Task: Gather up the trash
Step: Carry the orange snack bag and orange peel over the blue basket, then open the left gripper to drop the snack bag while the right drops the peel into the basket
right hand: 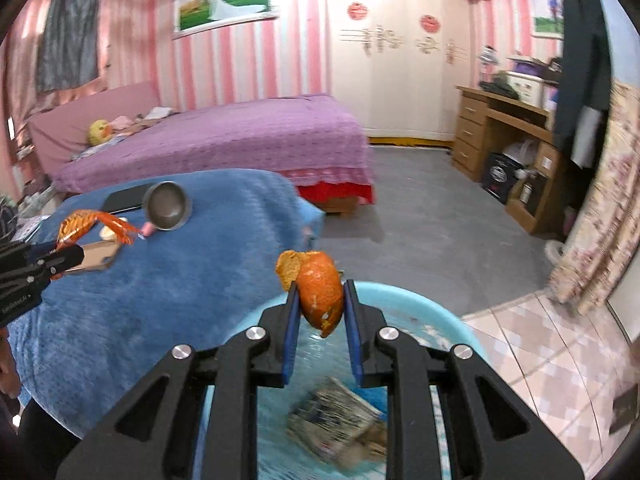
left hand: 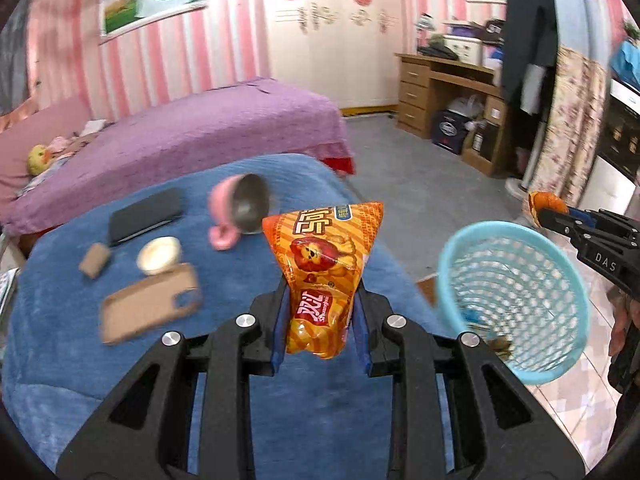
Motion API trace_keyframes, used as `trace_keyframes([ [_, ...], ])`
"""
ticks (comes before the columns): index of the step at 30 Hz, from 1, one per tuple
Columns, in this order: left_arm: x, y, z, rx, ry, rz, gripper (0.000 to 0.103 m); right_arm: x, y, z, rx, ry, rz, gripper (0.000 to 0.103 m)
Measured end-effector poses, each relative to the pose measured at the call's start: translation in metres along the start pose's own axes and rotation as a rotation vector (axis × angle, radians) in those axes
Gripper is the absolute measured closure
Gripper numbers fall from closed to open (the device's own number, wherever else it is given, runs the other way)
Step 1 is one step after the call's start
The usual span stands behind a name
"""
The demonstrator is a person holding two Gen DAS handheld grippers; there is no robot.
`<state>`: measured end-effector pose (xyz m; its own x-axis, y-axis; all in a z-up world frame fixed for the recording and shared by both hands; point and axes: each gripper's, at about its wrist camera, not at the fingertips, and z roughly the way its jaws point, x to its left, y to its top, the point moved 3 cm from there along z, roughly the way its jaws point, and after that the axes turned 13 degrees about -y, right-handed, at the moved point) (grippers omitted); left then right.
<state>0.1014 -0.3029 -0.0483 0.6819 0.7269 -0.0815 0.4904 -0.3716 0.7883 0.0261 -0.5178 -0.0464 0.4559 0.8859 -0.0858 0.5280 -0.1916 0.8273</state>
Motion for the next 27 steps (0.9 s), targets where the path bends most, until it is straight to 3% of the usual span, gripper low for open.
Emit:
trace_keyframes([
  [11,-0.088,0.006,0.06,0.072,-0.109,0.033,0.077,-0.086,-0.029,0.008,0.044,-0.082,0.097,0.082],
  [22,-0.123,-0.005,0.108,0.127,-0.119,0.065,0.077,-0.094,-0.038,0.02,0.06,-0.083,0.141,0.082],
  [27,-0.129,-0.006,0.115,0.134,-0.101,0.104,0.065,-0.098,-0.045,0.024,0.071,-0.083,0.148,0.082],
])
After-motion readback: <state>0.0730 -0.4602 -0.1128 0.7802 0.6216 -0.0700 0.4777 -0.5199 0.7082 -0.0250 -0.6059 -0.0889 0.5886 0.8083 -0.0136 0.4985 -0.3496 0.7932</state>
